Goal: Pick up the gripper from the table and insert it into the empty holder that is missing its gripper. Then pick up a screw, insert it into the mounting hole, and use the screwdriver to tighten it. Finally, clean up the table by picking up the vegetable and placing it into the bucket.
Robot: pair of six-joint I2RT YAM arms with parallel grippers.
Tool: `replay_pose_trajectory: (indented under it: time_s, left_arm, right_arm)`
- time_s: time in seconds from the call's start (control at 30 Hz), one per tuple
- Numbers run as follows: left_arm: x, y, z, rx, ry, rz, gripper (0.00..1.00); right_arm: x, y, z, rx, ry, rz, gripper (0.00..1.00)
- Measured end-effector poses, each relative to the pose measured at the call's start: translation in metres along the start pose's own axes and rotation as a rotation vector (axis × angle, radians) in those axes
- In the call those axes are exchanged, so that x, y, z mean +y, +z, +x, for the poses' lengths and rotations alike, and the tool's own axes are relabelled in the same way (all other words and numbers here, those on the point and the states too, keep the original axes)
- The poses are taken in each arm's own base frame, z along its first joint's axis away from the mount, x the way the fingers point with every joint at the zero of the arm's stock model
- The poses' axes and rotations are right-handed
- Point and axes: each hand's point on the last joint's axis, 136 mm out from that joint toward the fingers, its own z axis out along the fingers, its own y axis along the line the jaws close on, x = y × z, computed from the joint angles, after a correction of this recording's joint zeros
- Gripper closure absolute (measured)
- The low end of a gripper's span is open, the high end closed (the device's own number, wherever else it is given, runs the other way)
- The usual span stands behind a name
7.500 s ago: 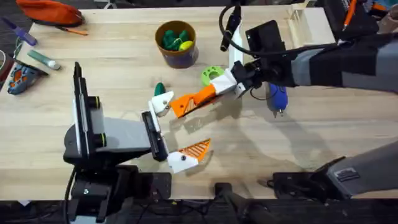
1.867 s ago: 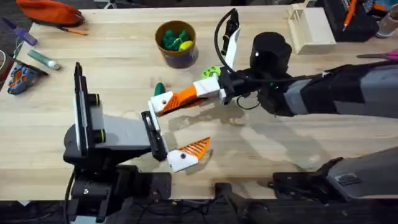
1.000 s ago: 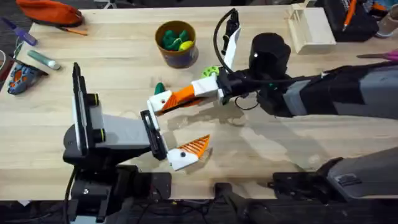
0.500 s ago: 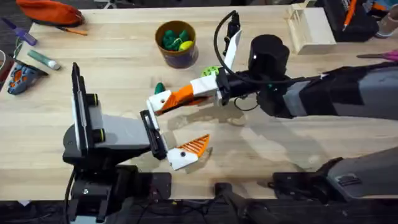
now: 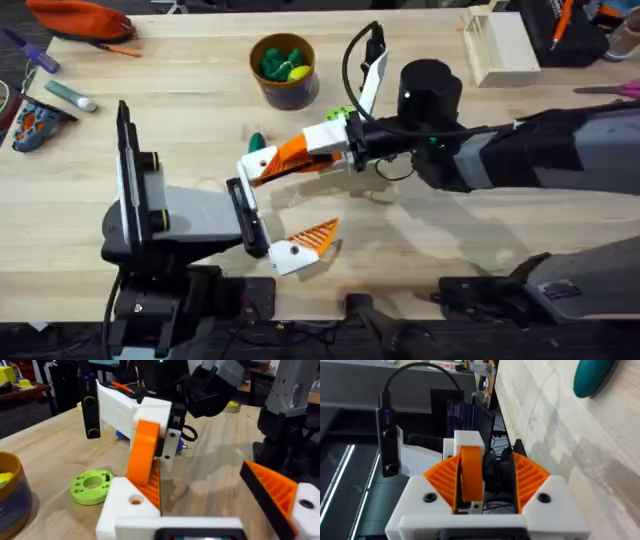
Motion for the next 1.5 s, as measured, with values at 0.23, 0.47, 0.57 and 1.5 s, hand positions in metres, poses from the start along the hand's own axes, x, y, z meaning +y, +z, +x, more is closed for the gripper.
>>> replay_pose_trajectory:
  time_s: [0.23, 0.47, 0.57, 1.5]
  left_arm:
    - [0.0, 0.0, 0.0, 0.0, 0.005, 0.0, 0.015]
    - [-0.002, 0.0, 0.0, 0.0, 0.008, 0.013, 0.015]
    - [-0.003, 0.0, 0.0, 0.0, 0.007, 0.015, 0.016]
    - [-0.003, 0.0, 0.0, 0.0, 0.007, 0.018, 0.016]
  right_arm:
    - [0.0, 0.0, 0.0, -0.003, 0.001, 0.002, 0.439]
    - [0.002, -0.001, -0.002, -0.012, -0.007, 0.001, 0.191]
    - [0.011, -0.002, -0.003, -0.02, -0.04, -0.009, 0.133]
    - [-0.026, -0.095, 0.0, -0.13, 0.002, 0.395, 0.009]
